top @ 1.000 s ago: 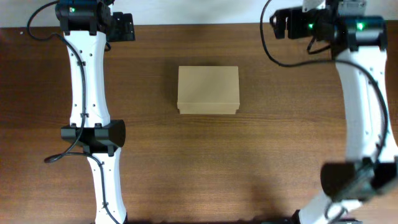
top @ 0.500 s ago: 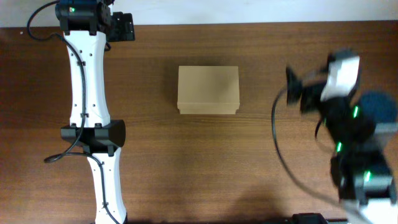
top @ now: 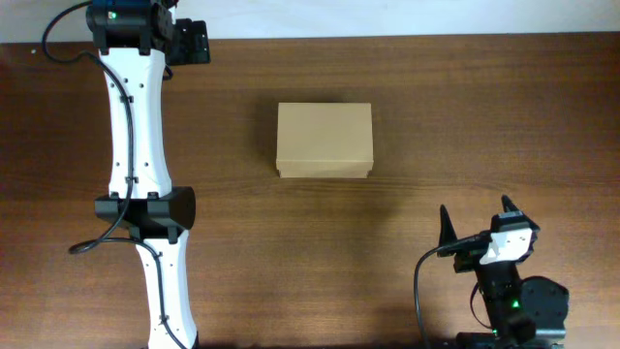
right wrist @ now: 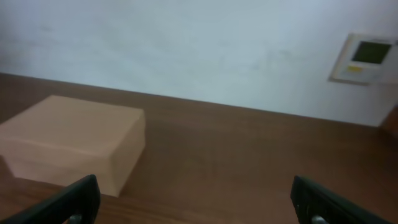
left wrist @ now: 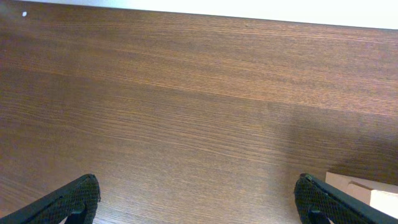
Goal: Pack container
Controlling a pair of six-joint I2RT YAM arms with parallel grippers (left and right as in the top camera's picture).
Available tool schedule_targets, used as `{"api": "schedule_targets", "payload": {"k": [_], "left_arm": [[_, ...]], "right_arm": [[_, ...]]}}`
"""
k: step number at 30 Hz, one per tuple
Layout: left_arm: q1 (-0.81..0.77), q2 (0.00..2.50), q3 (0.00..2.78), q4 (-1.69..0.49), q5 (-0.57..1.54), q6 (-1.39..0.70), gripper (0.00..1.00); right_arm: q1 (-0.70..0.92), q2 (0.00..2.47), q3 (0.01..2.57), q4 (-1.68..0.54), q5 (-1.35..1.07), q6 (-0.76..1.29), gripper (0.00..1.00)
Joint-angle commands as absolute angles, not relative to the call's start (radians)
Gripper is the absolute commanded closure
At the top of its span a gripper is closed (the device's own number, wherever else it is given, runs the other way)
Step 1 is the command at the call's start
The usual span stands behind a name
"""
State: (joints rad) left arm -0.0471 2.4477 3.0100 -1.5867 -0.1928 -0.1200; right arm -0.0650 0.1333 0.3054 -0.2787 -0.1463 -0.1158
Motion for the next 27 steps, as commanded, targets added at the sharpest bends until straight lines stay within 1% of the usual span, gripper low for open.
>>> {"api": "schedule_targets", "payload": {"k": [1,7,12,18,27], "left_arm": [[-0.039,2.423,3.019,-1.587,-0.207,-0.111,0.00],[-0.039,2.423,3.019,-1.587,-0.207,-0.111,0.00],[-0.039,2.423,3.019,-1.588,-0.207,-0.111,0.00],[-0.039,2.423,3.019,-1.587,-0.206,-0.111,0.00],[-0.039,2.423,3.019,-1.587,-0.207,-0.111,0.00]], "right_arm": [[-0.094,0.078,0.255,-0.272,-0.130,-0.115,0.01],[-0.100,0.001,0.163,-0.269,-0.126,-0.115,0.01],[-0.098,0.002,0.113,-0.206,-0.145,-0.115,0.01],[-0.097,0.002,0.059,-0.200,-0.149,-0.115,0.01],[-0.097,0.002,0.054,-0.175,-0.213,-0.115,0.01]]}}
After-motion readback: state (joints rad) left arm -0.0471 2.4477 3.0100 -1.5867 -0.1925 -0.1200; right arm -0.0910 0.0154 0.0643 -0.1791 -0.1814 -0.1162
